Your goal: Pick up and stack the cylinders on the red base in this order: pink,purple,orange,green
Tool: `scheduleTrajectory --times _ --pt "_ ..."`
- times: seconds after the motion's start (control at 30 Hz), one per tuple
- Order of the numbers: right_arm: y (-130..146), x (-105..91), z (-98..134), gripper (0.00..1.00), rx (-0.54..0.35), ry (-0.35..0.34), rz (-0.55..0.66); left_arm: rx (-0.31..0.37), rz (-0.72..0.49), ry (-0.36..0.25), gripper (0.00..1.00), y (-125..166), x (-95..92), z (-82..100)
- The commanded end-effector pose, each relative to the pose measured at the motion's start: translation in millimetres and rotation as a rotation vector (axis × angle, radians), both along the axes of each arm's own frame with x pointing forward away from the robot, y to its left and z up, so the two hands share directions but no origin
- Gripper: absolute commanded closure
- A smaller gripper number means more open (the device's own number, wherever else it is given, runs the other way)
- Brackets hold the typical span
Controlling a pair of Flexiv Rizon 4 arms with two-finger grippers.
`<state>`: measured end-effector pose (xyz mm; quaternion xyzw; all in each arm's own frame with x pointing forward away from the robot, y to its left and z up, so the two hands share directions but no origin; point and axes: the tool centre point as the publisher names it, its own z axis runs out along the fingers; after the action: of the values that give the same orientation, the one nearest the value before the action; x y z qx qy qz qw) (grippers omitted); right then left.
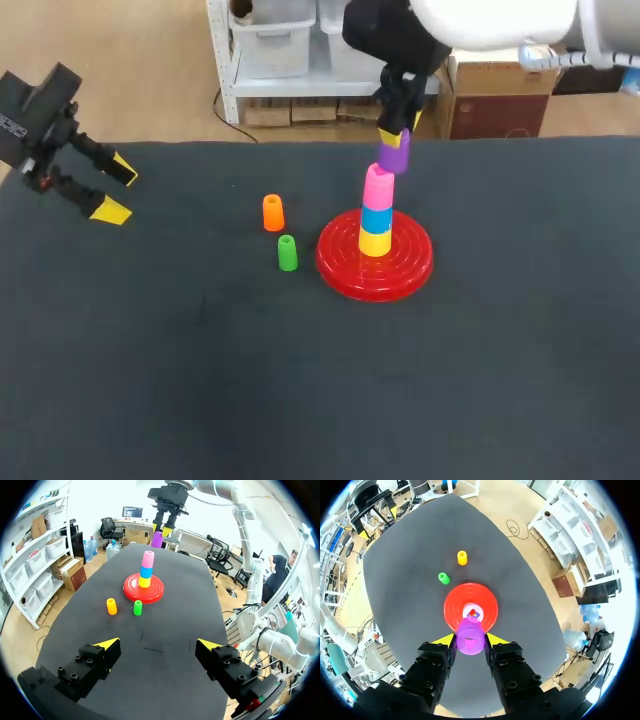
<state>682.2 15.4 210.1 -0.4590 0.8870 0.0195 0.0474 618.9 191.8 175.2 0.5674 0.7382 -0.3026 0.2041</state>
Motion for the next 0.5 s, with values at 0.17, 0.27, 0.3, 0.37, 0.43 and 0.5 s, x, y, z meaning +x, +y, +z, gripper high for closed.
scheduleTrajectory --times 0.17,0.27,0.3,0.37,0.43,0.5 --pt "1 5.4 -9 1.00 -0.002 -0.013 0.001 0.000 0.000 -0.001 0.00 0 0.0 -0.8" --pt "3 7.6 -12 1.00 -0.011 -0.007 0.004 0.000 0.000 -0.001 0.00 0 0.0 -0.8" --pt "4 8.4 -12 1.00 -0.015 -0.006 0.006 0.000 0.000 -0.001 0.00 0 0.0 -0.8" --pt "5 10.4 -13 1.00 -0.021 -0.005 0.010 0.000 0.000 -0.001 0.00 0 0.0 -0.8" --pt "7 12.4 -14 1.00 -0.024 -0.002 0.012 0.000 0.000 -0.001 0.00 0 0.0 -0.8" --pt "8 14.8 -14 1.00 -0.029 -0.003 0.015 0.000 0.000 -0.001 0.00 0 0.0 -0.8"
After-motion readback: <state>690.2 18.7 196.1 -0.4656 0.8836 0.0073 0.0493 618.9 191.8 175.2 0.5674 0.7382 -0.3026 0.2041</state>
